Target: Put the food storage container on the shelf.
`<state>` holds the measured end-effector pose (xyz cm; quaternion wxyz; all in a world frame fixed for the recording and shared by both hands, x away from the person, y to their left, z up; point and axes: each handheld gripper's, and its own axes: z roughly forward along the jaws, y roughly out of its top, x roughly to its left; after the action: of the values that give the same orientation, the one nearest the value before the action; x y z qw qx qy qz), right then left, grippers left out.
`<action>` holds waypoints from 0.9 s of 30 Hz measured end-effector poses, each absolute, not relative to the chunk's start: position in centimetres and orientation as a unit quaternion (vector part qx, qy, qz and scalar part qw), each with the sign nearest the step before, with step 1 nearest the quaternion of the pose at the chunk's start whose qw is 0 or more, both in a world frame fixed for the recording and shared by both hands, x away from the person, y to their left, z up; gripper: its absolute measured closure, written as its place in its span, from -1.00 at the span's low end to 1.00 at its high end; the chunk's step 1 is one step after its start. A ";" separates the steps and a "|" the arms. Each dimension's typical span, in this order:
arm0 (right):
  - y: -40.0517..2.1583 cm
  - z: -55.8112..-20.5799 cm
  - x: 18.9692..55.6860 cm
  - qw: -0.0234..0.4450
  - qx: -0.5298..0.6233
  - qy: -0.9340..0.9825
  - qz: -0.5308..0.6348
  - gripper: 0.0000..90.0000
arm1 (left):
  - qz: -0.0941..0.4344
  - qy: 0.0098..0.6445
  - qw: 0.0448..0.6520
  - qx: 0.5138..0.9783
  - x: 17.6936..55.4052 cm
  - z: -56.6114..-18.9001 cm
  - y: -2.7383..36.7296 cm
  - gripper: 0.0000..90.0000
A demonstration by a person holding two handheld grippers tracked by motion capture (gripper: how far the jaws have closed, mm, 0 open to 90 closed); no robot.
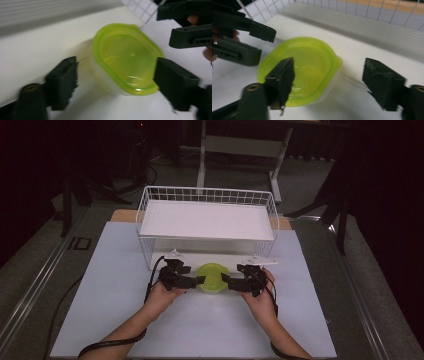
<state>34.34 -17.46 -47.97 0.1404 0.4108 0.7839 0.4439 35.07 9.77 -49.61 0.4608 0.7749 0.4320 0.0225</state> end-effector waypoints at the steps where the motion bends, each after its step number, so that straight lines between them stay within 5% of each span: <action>1: -17.5 -48.1 34.5 0.137 0.415 0.785 0.439 -0.36 | 0.021 0.437 0.458 0.774 35.1 -49.7 9.7 -0.42; 12: -17.6 -49.7 35.3 0.114 0.435 0.787 0.422 -0.16 | 0.005 0.448 0.444 0.776 35.4 -50.5 9.5 0.25; 27: -17.7 -49.7 34.5 0.073 0.440 0.787 0.427 0.37 | -0.017 0.438 0.442 0.783 34.7 -50.2 9.4 0.38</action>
<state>34.50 -17.73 -49.74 0.0729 0.4397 0.7868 0.4269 34.72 9.37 -50.23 0.4419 0.7826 0.4382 -0.0173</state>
